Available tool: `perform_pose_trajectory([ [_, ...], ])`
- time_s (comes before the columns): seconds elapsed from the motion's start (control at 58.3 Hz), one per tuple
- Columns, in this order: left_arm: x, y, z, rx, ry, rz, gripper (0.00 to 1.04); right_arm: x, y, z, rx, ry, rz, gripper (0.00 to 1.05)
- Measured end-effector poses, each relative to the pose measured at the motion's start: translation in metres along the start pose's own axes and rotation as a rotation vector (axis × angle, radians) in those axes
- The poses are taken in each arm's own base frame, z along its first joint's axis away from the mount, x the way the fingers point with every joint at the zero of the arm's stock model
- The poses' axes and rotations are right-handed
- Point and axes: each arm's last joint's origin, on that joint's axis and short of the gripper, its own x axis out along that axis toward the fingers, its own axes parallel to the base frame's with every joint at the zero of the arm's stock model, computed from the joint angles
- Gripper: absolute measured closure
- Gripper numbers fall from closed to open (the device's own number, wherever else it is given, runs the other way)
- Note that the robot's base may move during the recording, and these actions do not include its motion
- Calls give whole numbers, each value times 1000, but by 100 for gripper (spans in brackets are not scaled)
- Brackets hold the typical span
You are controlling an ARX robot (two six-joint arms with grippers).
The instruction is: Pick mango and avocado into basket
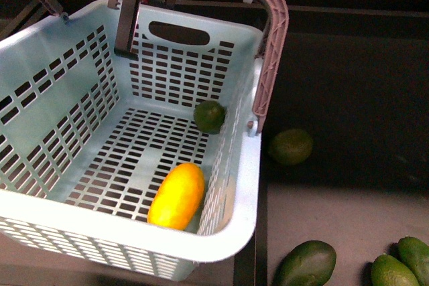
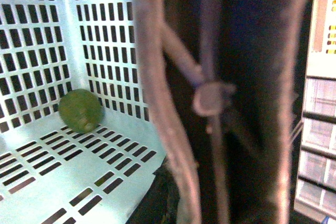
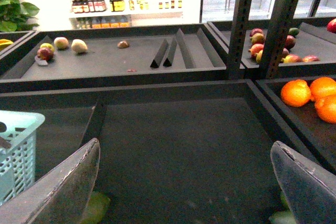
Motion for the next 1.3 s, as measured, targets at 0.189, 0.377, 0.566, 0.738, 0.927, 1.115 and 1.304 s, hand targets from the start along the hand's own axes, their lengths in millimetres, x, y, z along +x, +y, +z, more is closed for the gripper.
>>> perform_pose_trajectory([
  [0.189,41,0,12,-57,-9,-12,101,0,0,0,0,0,0,9],
  [0.377,63,7,18,-32,18,-10,101,0,0,0,0,0,0,9],
  [0.566,69,19,18,-31,25,10,101,0,0,0,0,0,0,9],
  [0.738,65,31,20,-40,29,13,92,0,0,0,0,0,0,9],
  [0.927,51,39,24,-47,10,42,45,0,0,0,0,0,0,9],
  [1.115,5,27,34,-51,-29,56,9,0,0,0,0,0,0,9],
  [1.304,-57,25,47,-35,-62,81,8,0,0,0,0,0,0,9],
])
